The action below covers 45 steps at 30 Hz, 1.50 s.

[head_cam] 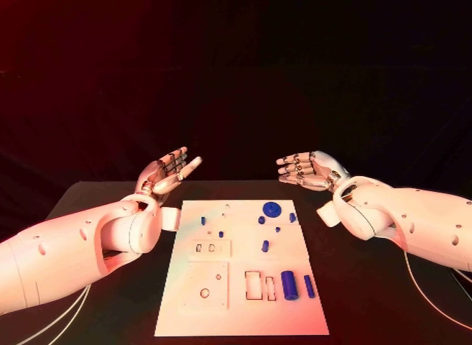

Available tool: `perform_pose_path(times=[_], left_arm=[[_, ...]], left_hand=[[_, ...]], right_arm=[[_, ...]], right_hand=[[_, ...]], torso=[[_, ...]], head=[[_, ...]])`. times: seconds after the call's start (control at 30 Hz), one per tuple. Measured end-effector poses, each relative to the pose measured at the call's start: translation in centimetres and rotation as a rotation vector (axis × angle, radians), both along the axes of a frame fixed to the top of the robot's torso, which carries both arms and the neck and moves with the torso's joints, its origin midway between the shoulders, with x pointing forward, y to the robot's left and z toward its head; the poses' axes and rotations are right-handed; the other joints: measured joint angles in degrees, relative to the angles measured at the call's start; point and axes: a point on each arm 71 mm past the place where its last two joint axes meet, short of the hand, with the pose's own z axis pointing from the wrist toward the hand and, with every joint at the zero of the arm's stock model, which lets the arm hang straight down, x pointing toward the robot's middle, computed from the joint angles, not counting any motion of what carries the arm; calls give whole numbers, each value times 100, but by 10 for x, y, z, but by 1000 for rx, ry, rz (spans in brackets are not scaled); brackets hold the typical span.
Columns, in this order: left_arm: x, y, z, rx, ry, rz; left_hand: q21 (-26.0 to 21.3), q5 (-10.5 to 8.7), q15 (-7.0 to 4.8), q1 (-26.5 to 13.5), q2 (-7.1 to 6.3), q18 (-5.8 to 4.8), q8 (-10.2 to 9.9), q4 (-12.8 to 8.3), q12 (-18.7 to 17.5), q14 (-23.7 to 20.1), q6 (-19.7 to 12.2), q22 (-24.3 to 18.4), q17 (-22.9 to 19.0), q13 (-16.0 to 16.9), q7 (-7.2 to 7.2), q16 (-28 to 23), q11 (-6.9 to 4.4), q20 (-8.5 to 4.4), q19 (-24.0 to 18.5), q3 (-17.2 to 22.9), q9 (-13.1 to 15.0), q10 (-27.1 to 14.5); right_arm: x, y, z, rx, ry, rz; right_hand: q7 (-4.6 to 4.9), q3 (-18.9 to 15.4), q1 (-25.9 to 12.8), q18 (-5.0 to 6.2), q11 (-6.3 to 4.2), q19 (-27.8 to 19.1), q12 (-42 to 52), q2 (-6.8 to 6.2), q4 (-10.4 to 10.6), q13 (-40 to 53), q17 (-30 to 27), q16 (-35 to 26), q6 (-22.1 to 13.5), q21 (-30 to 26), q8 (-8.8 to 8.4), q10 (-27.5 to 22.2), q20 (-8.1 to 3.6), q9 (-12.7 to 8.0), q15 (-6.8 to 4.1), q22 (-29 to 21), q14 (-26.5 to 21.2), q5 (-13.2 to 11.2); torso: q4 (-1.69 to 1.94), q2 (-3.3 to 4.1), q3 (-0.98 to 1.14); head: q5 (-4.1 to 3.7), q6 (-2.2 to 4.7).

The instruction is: Assemble the parts on the task board

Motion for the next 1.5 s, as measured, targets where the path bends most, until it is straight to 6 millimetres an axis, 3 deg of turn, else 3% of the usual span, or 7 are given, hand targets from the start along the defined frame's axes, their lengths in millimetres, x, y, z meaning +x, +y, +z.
perform_pose_path(times=[0.23, 0.4, 0.53, 0.67, 0.8, 1.13, 1.5], left_arm=[[-5, 1, 8, -13, -7, -30], [-10, 0, 12, -10, -10, -51], [-15, 0, 16, -5, -20, -78], [-21, -1, 22, 3, -43, -123], [-27, -7, 27, -5, -63, -169], [-35, -8, 35, -24, -86, -216], [-34, -7, 39, -31, -93, -223]], left_hand=[[155, 0, 277, 66, 141, 38, 142, -19, 79, 612, 485, 79, 111, 45, 27, 164, 98, 38, 472, 237, 90, 549], [451, 0, 166, 97, 110, 177, 376, -16, 260, 1606, 1229, 216, 282, 129, 84, 454, 322, 28, 1476, 395, 230, 1700], [892, 0, 14, 186, 200, 447, 579, -39, 400, 3045, 1926, 376, 540, 186, 176, 914, 302, 13, 2705, 581, 351, 2915], [953, 0, -13, 287, 301, 447, 598, -56, 400, 3162, 2078, 382, 562, 189, 216, 930, 275, 21, 2888, 704, 380, 3142], [954, 0, -13, 363, 266, 446, 598, -56, 400, 3162, 2078, 378, 561, 189, 216, 930, 255, 21, 2888, 704, 380, 3162], [910, 0, 9, 362, 270, 446, 598, -35, 345, 2873, 2078, 310, 501, 183, 215, 791, 267, 20, 2887, 673, 379, 3150], [887, 0, 20, 359, 219, 445, 598, -32, 297, 2821, 2076, 271, 480, 183, 214, 739, 267, 20, 2887, 471, 379, 3150]], right_arm=[[4, 3, 11, -187, -95, 57], [5, 9, 17, -323, -160, 95], [4, 16, 17, -441, -198, 125], [4, 23, 15, -551, -226, 148], [4, 27, 13, -645, -249, 157], [5, 37, 8, -775, -266, 165], [3, 44, -2, -852, -240, 182]], right_hand=[[135, 8, 70, 1, -161, 667, 0, -70, -39, 5, 69, 154, 623, 251, 123, 665, -148, 82, -209, 54, 725, 0], [184, -40, 142, 1, -272, 1090, -40, -143, -87, 5, 161, 308, 932, 534, 166, 1047, -320, 116, -379, 171, 1257, 26], [89, -154, 202, 1, -398, 1404, -44, -202, -145, 11, 318, 512, 1107, 940, 170, 1287, -516, 126, -550, 392, 1775, 55], [-89, -493, 212, 2, -619, 2164, -62, -327, -108, 28, 1089, 1534, 1492, 2212, 170, 1697, -957, 131, -917, 1151, 3100, 70], [-154, -376, 87, 3, -712, 2389, -85, -459, 12, 32, 1997, 2807, 1635, 2958, 92, 1885, -1096, 144, -1020, 1665, 3285, 70], [-130, -9, -6, -191, -659, 3235, -85, -680, 339, 36, 5497, 6430, 1612, 5190, -53, 1791, -1013, 219, -974, 4354, 3284, 69], [-89, -88, -24, -226, -607, 3370, -85, -746, 469, 35, 6032, 6924, 1569, 5678, -107, 1555, -953, 246, -957, 5011, 3304, -24]], torso=[[48, 112, -11], [87, 187, -13], [115, 246, -12], [138, 321, -17], [169, 386, -34], [235, 506, -83], [260, 598, -130]], head=[[-46, 1], [-58, -21], [-80, -25], [-111, -20], [-142, -44], [-192, -43], [-232, -42]])
